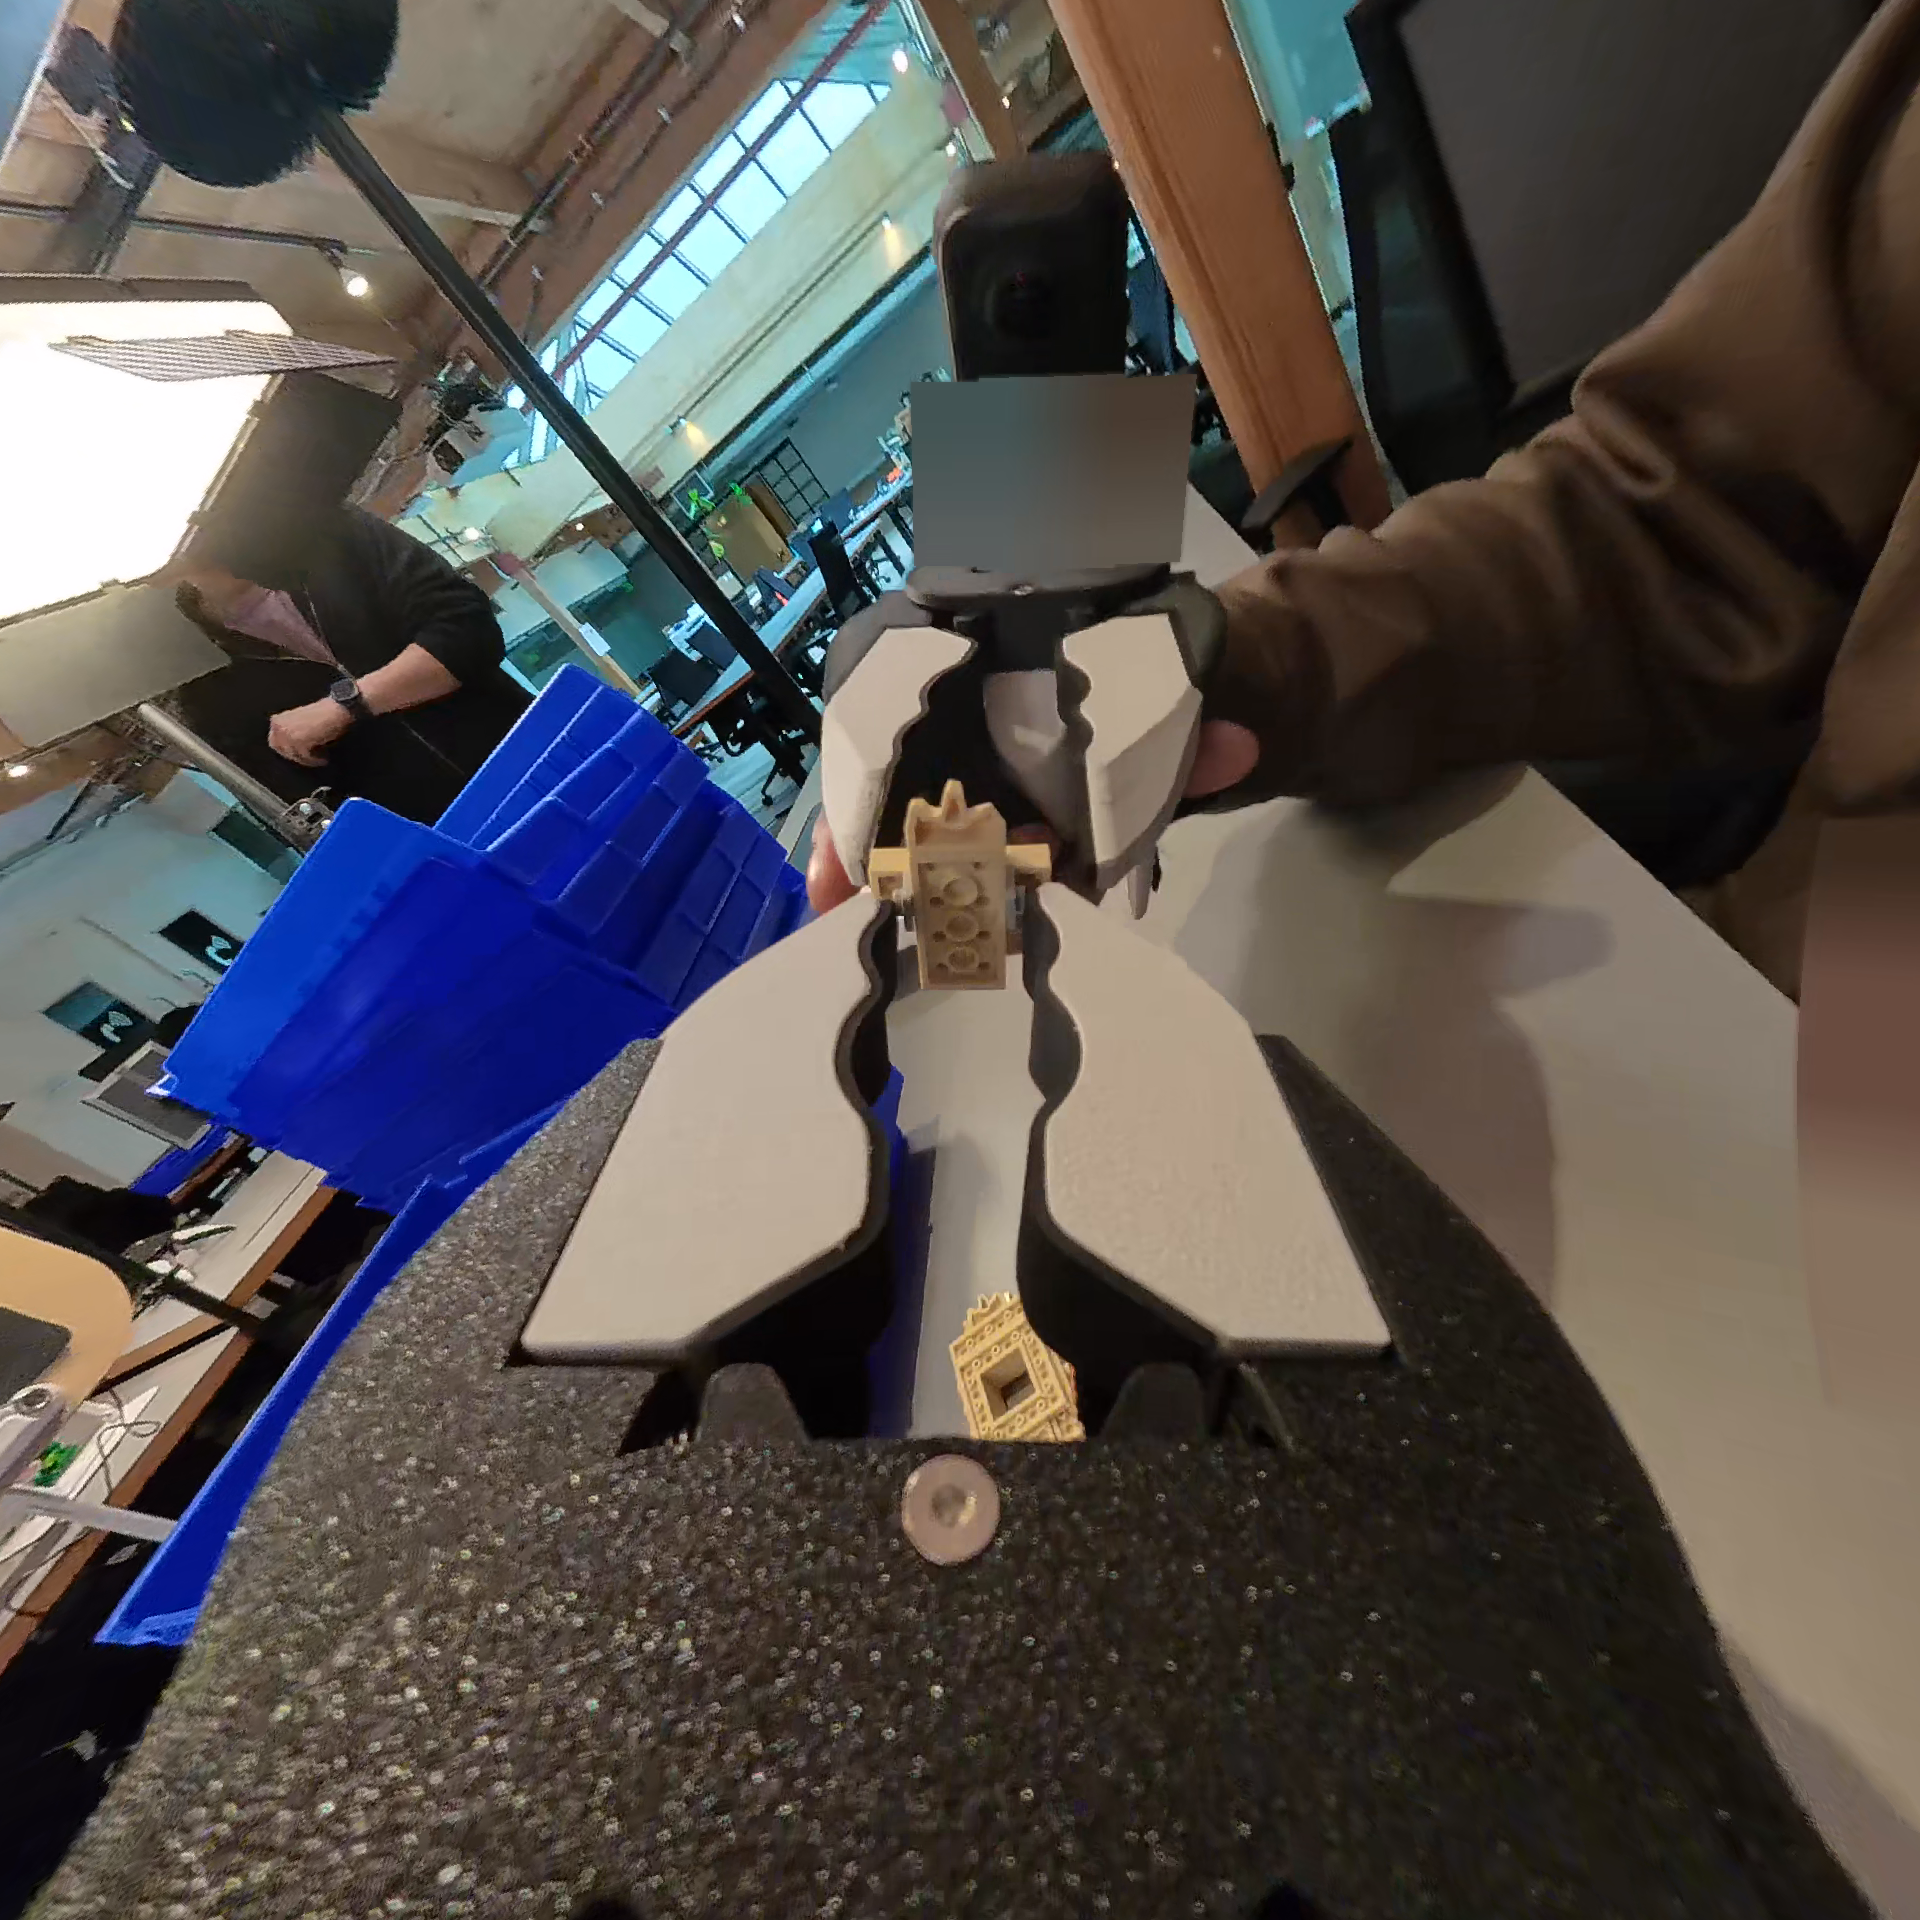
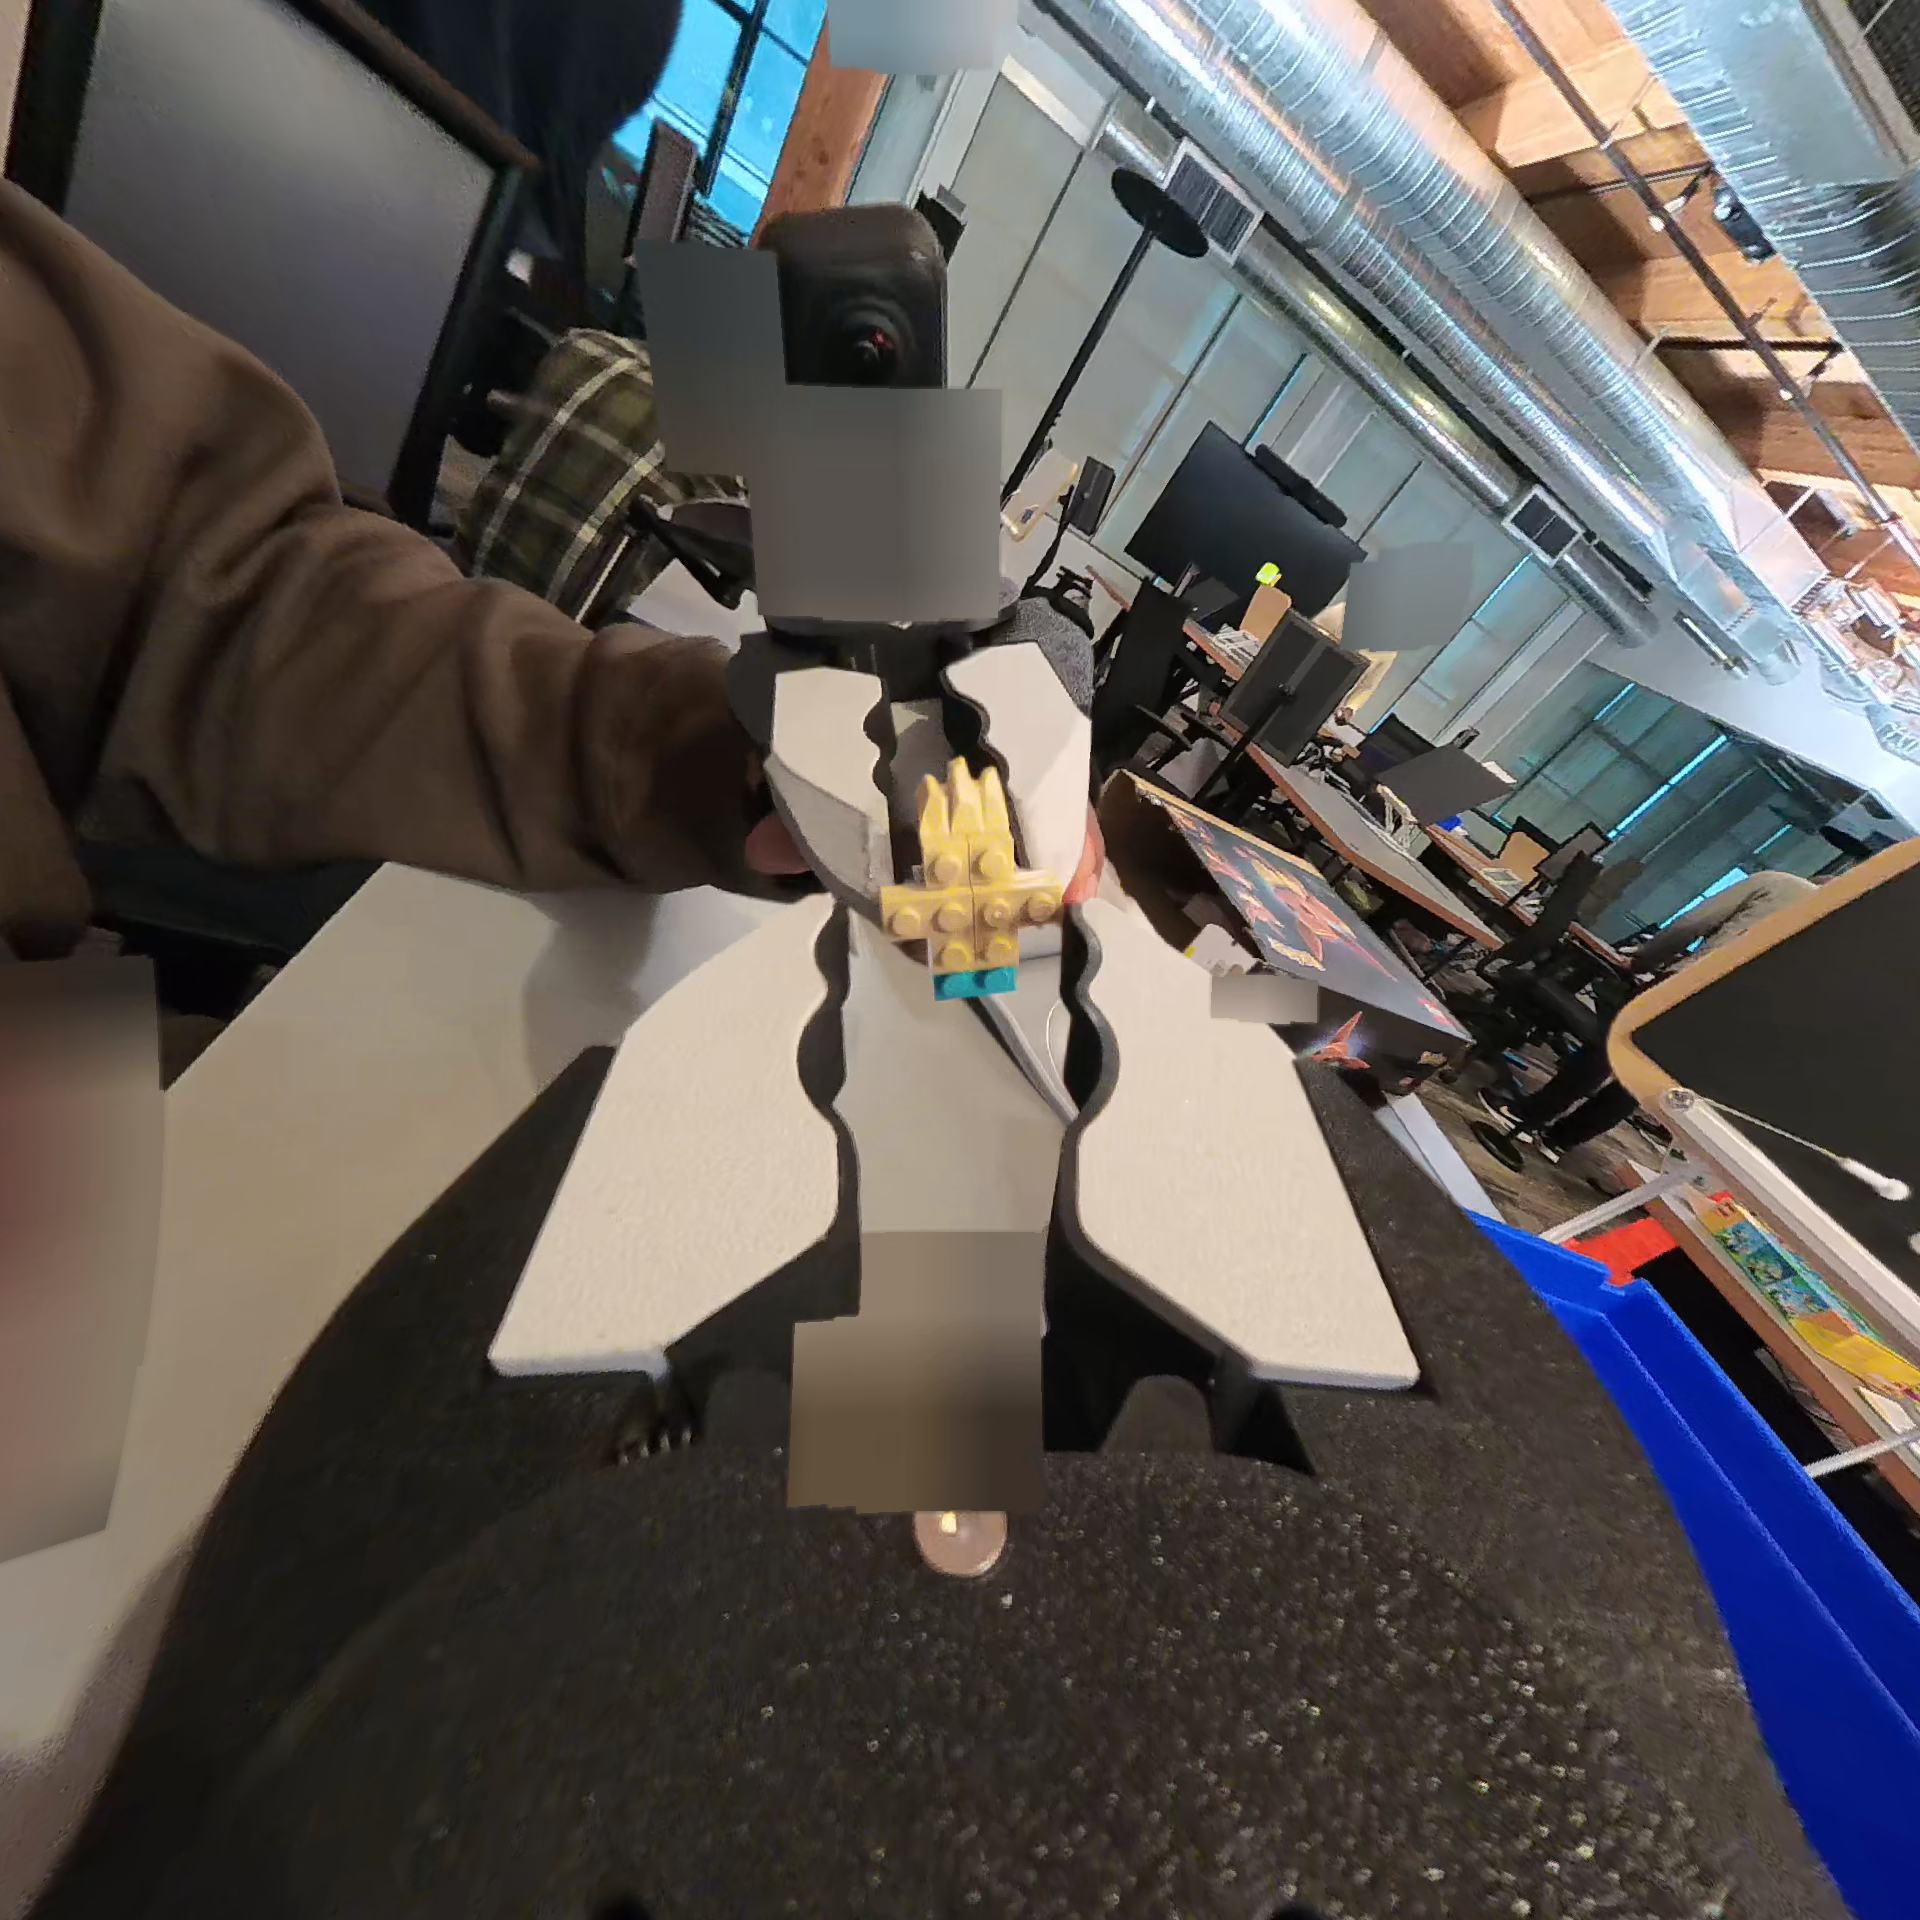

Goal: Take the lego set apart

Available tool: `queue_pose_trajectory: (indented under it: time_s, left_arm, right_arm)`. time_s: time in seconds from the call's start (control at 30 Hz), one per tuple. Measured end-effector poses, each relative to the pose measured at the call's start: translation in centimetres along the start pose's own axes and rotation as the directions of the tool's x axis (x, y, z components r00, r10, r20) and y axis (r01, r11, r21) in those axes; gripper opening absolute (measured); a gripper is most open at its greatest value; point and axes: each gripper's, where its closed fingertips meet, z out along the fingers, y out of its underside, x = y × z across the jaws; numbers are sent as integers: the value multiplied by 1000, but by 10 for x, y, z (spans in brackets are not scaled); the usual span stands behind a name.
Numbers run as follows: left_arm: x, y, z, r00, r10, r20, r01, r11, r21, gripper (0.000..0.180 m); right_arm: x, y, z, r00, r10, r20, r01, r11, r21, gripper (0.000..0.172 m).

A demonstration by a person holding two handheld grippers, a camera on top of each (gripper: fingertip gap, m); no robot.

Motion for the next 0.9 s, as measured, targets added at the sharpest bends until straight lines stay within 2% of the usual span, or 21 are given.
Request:
queue_pose_trajectory:
  time_s: [0.4,0.9]
  left_arm:
    - [9,12,2,998,36,-49,-40,996,-74,23]
    - [16,28,1,994,-12,-109,0,994,-107,22]
  right_arm:
    - [-6,14,4,998,-64,23,66,993,-93,33]
    - [-12,31,3,996,-56,68,67,985,-161,33]
